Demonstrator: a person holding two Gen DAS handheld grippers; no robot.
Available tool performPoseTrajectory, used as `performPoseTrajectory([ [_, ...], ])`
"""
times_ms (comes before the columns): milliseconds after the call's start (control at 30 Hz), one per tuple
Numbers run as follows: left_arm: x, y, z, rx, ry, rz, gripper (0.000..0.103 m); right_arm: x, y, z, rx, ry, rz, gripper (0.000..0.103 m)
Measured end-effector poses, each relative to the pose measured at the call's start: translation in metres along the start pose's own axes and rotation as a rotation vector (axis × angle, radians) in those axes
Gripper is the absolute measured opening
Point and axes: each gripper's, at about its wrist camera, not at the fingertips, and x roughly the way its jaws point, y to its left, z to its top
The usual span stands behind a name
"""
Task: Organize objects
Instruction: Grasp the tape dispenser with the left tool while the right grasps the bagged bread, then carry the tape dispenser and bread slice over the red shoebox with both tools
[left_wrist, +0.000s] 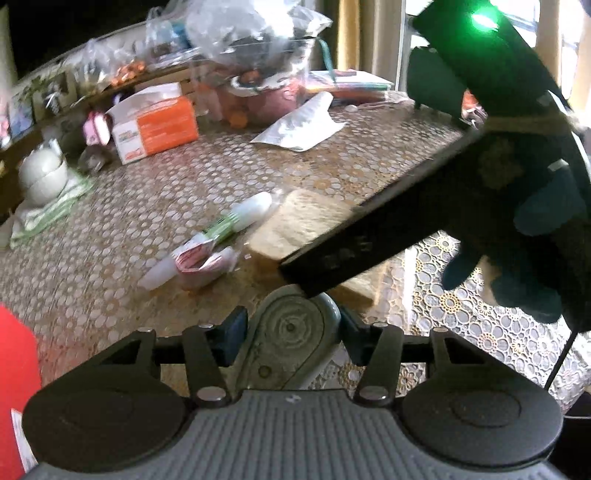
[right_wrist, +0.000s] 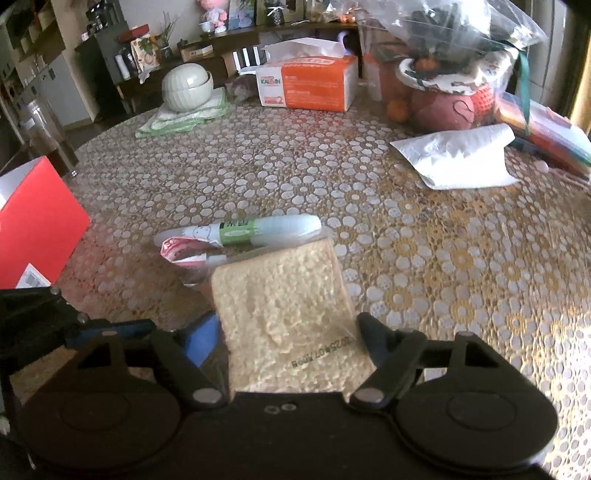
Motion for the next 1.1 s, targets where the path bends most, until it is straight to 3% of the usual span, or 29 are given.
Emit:
performPoseTrajectory([
  [533,-0.037,0.032,-0.014,-0.300,0.018,0.029,0.052,-0.055,0.016,-0.053,0.076,-0.004,0.006,0.078],
  [1100,-0.087,0.046,-0.022,-0.454,0.020,0.046,0.052,-0.110,0.069,-0.065,0.012,-0.048,0.028,0.078],
])
